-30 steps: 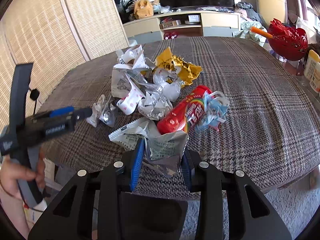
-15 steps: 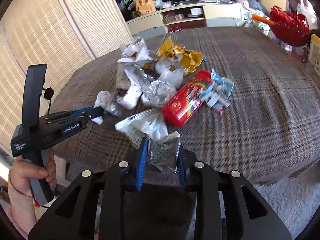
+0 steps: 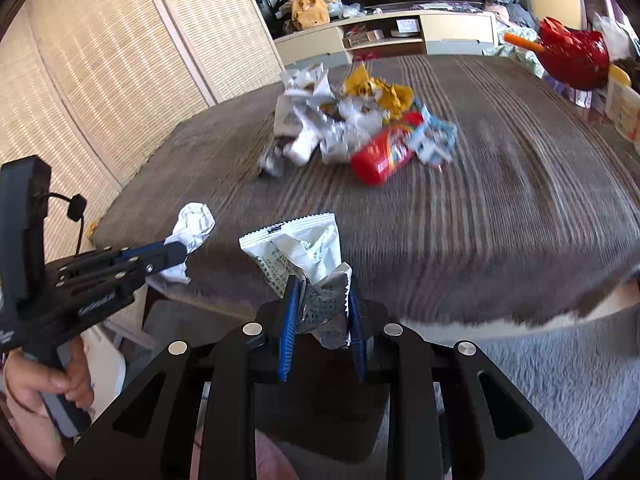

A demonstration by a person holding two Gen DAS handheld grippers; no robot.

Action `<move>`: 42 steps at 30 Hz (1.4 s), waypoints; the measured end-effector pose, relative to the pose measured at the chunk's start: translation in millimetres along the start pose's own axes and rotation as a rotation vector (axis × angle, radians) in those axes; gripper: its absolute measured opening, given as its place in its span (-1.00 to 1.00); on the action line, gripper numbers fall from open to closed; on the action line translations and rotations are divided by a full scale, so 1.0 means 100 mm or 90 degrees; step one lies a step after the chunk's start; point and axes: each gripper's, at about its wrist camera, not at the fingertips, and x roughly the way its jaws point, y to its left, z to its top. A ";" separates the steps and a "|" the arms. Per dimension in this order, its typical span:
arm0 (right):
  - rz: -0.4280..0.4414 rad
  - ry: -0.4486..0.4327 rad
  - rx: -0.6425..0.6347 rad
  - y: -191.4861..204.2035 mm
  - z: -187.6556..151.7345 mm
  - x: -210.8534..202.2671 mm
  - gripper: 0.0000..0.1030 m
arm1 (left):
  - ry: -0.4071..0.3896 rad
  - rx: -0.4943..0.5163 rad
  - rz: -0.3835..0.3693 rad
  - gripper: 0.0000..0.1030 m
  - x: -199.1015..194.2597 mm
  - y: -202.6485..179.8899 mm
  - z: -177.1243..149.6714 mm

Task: Collect trash
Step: 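Carry both wrappers to the floor bin and open both grippers over it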

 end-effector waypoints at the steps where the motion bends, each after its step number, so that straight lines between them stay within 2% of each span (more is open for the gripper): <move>1: 0.001 0.005 0.004 -0.01 -0.05 -0.01 -0.52 | 0.005 -0.001 -0.004 -0.79 0.00 -0.02 -0.08; 7: 0.011 0.085 0.061 -0.10 -0.41 0.22 -0.51 | 0.067 -0.023 -0.028 -0.79 0.20 -0.14 -0.63; 9: -0.010 0.106 0.066 -0.12 -0.47 0.35 -0.51 | 0.091 -0.031 -0.030 -0.79 0.32 -0.14 -0.78; 16: -0.022 0.168 0.094 -0.23 -0.56 0.75 -0.50 | 0.152 -0.059 -0.047 -0.75 0.66 -0.12 -1.06; 18: -0.017 0.168 0.103 -0.25 -0.54 0.78 -0.42 | 0.157 -0.064 -0.049 -0.72 0.71 -0.12 -1.09; 20: -0.016 0.164 0.104 -0.25 -0.56 0.76 -0.28 | 0.161 -0.063 -0.047 -0.57 0.75 -0.13 -1.11; 21: -0.016 0.163 0.104 -0.24 -0.55 0.76 -0.16 | 0.162 -0.062 -0.047 -0.54 0.76 -0.14 -1.11; 24: -0.022 0.161 0.102 -0.22 -0.54 0.78 0.04 | 0.162 -0.059 -0.044 -0.42 0.78 -0.16 -1.12; 26: -0.028 0.160 0.097 -0.20 -0.53 0.78 0.09 | 0.160 -0.058 -0.041 -0.23 0.79 -0.17 -1.12; 30: -0.042 0.147 0.087 -0.18 -0.50 0.76 0.41 | 0.156 -0.058 -0.039 0.01 0.78 -0.17 -1.10; 35: -0.050 0.140 0.088 -0.22 -0.48 0.74 0.51 | 0.150 -0.056 -0.032 0.19 0.71 -0.11 -1.00; 37: -0.057 0.136 0.089 -0.22 -0.47 0.70 0.64 | 0.145 -0.053 -0.029 0.25 0.65 -0.08 -0.96; 39: -0.068 0.125 0.090 -0.23 -0.45 0.66 0.86 | 0.141 -0.052 -0.026 0.40 0.60 -0.03 -0.93; 41: -0.088 0.108 0.093 -0.25 -0.39 0.57 0.93 | 0.130 -0.049 -0.018 0.75 0.55 -0.01 -0.88; 42: -0.096 0.102 0.095 -0.27 -0.35 0.53 0.93 | 0.122 -0.048 -0.016 0.80 0.51 0.00 -0.84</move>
